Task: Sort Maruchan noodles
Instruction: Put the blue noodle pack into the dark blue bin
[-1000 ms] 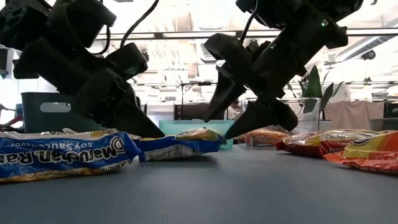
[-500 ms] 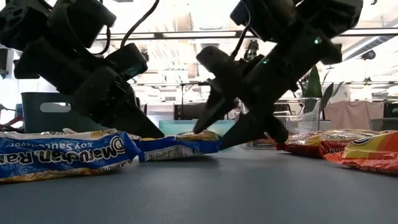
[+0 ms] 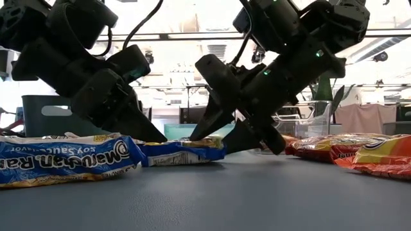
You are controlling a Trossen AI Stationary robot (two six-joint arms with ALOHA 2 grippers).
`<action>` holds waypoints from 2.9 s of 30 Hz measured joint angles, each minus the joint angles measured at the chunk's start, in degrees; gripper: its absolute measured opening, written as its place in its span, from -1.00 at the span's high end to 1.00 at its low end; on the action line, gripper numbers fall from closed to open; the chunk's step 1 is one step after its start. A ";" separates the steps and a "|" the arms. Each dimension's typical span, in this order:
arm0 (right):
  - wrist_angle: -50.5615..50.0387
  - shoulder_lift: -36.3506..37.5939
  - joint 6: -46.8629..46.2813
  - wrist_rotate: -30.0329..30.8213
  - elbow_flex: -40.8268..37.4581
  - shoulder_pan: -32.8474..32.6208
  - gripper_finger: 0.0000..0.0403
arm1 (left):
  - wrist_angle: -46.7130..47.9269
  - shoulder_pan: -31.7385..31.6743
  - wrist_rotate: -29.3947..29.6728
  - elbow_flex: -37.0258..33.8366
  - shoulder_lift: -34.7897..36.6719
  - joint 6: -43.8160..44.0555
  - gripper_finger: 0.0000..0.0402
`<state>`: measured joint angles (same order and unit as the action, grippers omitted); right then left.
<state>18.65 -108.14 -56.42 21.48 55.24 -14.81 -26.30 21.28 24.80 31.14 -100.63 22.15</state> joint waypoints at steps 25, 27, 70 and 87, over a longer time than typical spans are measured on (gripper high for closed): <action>0.95 1.60 5.83 -1.36 0.94 -0.08 0.13 | -0.15 0.36 -0.62 -0.44 8.94 -7.46 0.29; 0.99 1.60 6.56 -1.34 1.55 -0.08 0.13 | -0.21 0.37 -0.44 -0.42 9.83 -8.20 0.27; -8.68 1.60 20.12 -6.74 10.08 0.86 0.72 | 15.34 -8.44 -10.82 -0.20 19.18 -14.60 -0.13; -9.26 1.57 27.44 -6.85 10.63 0.86 0.96 | 15.15 -13.93 -20.21 -0.20 18.89 -20.84 -0.12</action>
<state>9.39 -106.56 -28.98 14.63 65.87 -13.96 -11.16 7.35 4.59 30.94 -81.75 1.31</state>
